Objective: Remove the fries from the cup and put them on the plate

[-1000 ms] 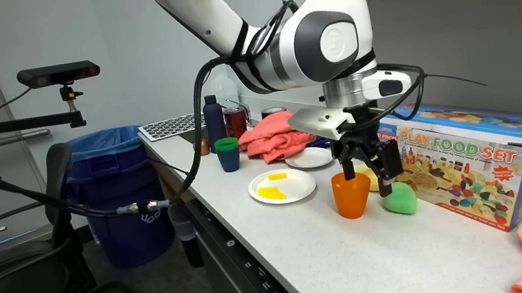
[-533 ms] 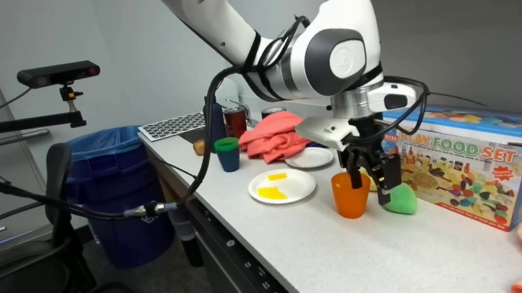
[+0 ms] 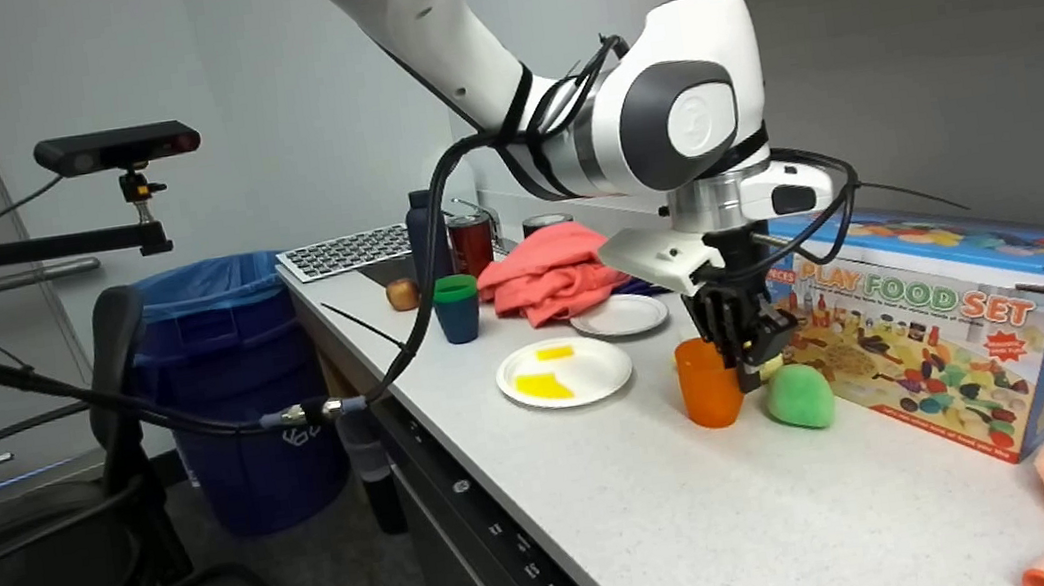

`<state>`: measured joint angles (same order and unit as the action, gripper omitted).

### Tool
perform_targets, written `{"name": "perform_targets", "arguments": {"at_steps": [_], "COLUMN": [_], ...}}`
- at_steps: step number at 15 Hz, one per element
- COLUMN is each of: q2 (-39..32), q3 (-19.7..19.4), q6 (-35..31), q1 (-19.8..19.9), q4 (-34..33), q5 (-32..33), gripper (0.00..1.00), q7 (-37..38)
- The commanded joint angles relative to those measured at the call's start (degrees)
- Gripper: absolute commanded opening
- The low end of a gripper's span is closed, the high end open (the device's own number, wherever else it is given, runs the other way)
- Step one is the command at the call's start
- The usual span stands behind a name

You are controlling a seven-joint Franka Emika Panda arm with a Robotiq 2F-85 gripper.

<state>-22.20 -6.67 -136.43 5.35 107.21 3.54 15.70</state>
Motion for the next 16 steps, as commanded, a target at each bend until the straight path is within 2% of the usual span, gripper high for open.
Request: {"name": "perform_targets", "arguments": {"at_steps": [1, 11, 16], "q2": [-2.0, 0.29, 1.7], "q3": [0.62, 3.84, 4.35], "q6": [1.7, 4.19, 3.43], "q1": [-0.5, -2.64, -5.09], "q4": [-2.82, -4.1, -3.62], "q5": [-0.84, 2.91, 9.18], "gripper": [0.0, 0.01, 0.01], "q7": [-3.37, -18.37, -22.18]}}
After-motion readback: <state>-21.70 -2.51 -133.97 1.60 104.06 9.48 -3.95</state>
